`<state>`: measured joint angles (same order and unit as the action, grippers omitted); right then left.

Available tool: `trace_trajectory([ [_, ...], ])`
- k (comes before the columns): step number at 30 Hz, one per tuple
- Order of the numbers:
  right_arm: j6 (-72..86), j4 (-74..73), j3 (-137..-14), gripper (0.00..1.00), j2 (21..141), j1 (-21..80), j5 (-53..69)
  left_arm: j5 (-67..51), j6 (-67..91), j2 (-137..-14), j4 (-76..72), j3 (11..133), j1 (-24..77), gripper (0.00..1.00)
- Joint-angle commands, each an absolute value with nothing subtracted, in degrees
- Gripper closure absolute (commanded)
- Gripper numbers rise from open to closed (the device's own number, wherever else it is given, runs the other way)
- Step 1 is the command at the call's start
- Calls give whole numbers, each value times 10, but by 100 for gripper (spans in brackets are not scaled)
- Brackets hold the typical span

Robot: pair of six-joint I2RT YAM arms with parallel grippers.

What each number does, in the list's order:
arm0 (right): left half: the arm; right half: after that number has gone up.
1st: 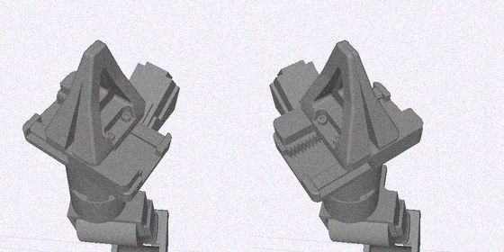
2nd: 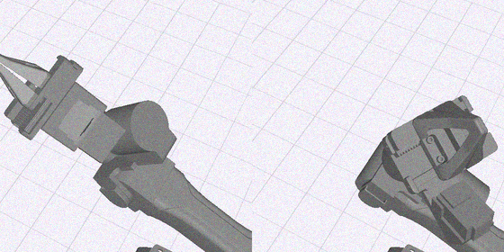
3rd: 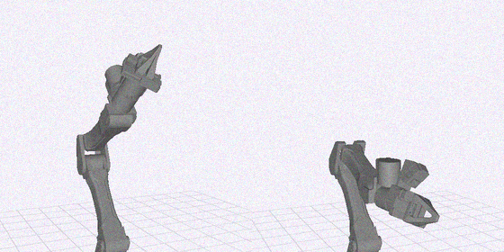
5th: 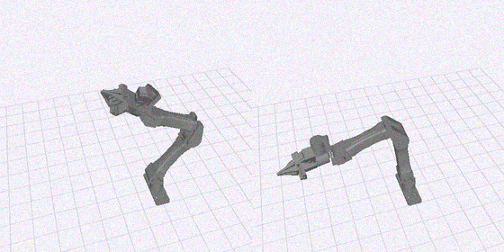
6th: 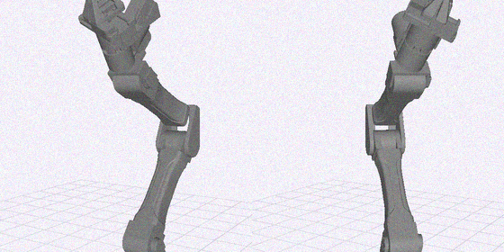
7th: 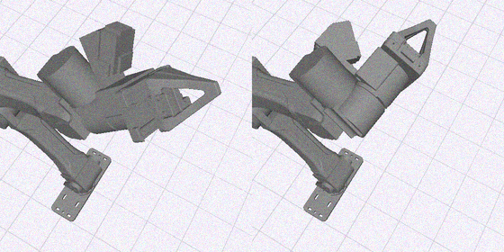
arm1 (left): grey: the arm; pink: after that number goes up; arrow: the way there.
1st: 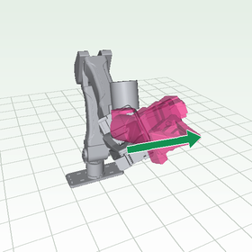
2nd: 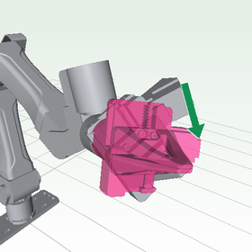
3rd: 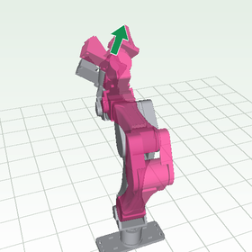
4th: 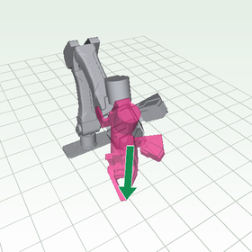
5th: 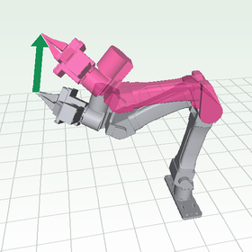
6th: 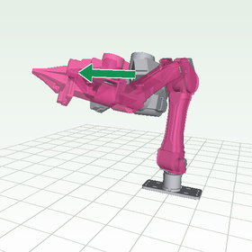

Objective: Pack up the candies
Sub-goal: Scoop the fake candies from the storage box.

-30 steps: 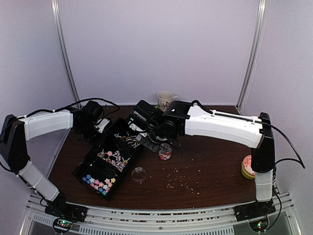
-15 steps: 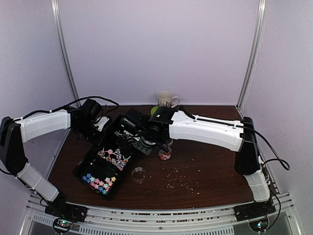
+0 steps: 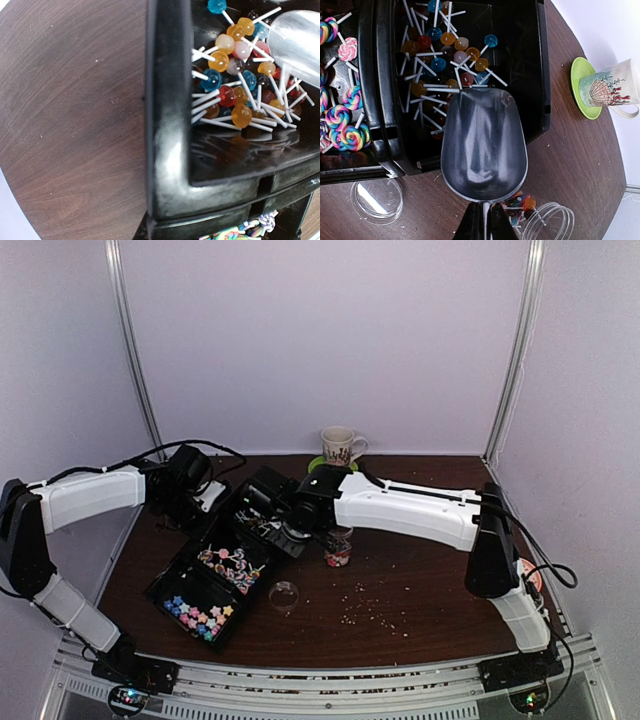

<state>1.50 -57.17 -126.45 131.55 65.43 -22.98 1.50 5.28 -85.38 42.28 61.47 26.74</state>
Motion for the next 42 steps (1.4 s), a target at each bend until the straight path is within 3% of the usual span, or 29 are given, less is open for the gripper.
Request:
trace_trajectory([
  [1, 13, -566, -1275, 100, 1341, 652, -207, -32, 52, -813, 358, 632, 274, 100],
  [18, -2, -410, -1231, 100, 1347, 653, -167, -51, 50, -809, 349, 629, 275, 100],
  [42, -4, -44, -920, 100, 1210, 651, -165, -22, 62, -838, 372, 639, 264, 100],
])
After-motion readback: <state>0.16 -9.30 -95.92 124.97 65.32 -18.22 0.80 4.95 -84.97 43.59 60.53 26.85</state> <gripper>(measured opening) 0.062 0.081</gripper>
